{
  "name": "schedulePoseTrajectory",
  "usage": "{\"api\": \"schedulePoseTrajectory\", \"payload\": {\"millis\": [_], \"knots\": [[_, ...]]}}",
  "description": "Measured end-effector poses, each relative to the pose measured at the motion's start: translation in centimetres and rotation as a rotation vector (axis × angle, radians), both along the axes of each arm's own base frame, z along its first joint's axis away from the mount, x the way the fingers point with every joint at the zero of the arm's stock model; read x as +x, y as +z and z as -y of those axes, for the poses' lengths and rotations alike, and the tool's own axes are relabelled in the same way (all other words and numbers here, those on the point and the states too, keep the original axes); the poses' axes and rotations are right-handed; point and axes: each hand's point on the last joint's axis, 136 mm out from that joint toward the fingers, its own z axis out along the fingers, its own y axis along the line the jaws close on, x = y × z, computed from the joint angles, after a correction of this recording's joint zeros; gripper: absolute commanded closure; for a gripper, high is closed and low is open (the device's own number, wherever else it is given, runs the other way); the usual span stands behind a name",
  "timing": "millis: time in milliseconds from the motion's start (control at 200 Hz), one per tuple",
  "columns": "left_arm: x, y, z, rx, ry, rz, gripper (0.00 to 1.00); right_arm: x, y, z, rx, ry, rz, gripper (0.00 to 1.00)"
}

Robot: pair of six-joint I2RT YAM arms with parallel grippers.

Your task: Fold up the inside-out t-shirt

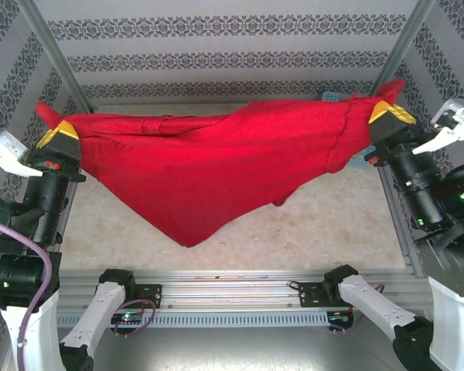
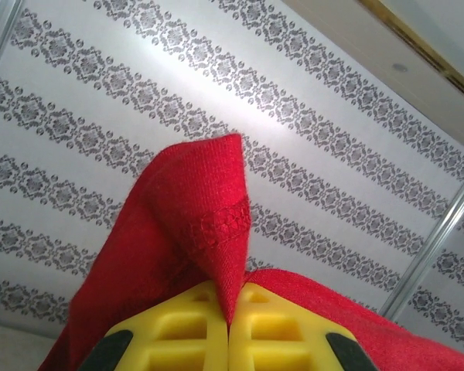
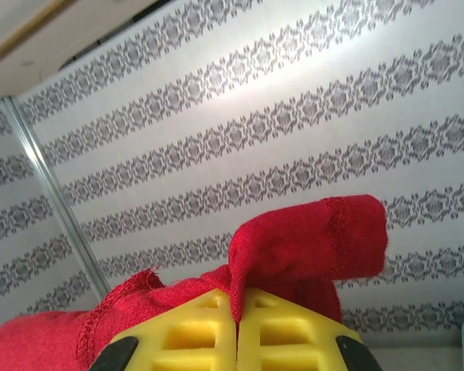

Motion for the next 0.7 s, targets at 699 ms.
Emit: {"api": "schedulePoseTrajectory", "payload": {"millis": [699], "knots": [[30.5, -30.1, -1.3, 0.076, 0.120, -0.814, 1.00, 30.0, -28.1, -2.1, -0.284, -0.266, -0.701, 1.00]]}}
